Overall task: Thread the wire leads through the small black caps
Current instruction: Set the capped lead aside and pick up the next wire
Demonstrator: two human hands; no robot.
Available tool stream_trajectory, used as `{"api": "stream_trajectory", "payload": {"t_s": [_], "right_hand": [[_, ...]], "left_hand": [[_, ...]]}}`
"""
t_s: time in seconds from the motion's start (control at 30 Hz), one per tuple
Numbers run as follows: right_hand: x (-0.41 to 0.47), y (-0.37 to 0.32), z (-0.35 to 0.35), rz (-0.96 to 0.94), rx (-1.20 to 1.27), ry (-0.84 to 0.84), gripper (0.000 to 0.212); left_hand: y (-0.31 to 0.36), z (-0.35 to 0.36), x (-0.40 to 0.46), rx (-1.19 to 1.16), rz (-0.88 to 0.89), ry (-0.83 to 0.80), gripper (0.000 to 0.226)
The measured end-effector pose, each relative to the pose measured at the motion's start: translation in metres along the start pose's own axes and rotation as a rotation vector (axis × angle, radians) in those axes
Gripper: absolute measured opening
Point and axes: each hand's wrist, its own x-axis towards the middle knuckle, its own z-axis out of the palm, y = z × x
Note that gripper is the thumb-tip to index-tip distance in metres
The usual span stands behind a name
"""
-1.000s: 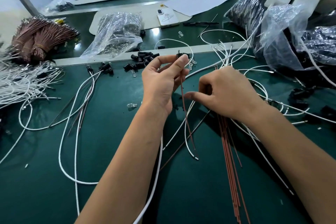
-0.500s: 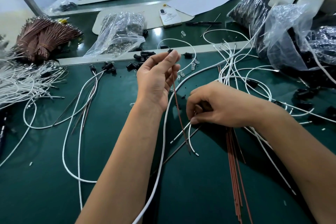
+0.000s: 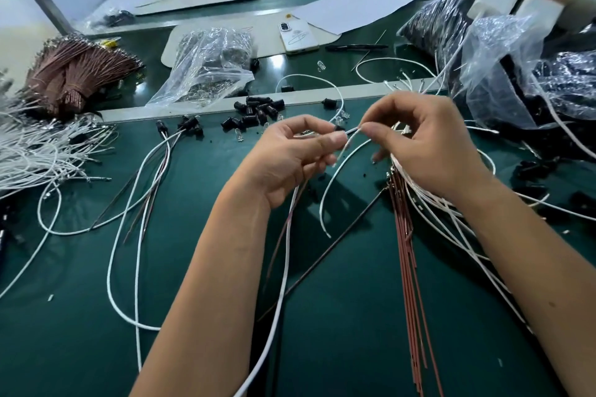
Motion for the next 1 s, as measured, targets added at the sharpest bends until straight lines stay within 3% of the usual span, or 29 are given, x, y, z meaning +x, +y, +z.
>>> {"api": "stream_trajectory", "payload": {"t_s": [0.13, 0.33, 0.47, 0.53, 0.73, 1.0], "right_hand": [[0.001, 0.003, -0.004, -0.029, -0.024, 0.145, 0.006], [0.001, -0.002, -0.002, 0.018, -0.008, 0.355, 0.019], [0.0, -0.006, 0.006, 0.339, 0.444, 0.149, 0.033], [0.0, -0.007, 0.009, 0.406, 0.574, 0.1, 0.033], [0.002, -0.013, -0.004, 0.319, 0.76, 0.168, 0.007], [0.0, -0.017, 0.001, 0.272, 0.647, 0.215, 0.013]], "left_hand": [[-0.003, 0.006, -0.002, 0.192, -0.035, -0.043, 0.023], [-0.008, 0.018, 0.004, 0.008, 0.055, 0.143, 0.021], [-0.013, 0.028, 0.003, 0.044, 0.147, 0.166, 0.021], [-0.014, 0.032, 0.001, 0.063, 0.151, 0.133, 0.021], [-0.013, 0.029, 0.0, 0.1, 0.171, 0.051, 0.021], [-0.015, 0.028, 0.0, 0.124, 0.197, 0.036, 0.023]]}}
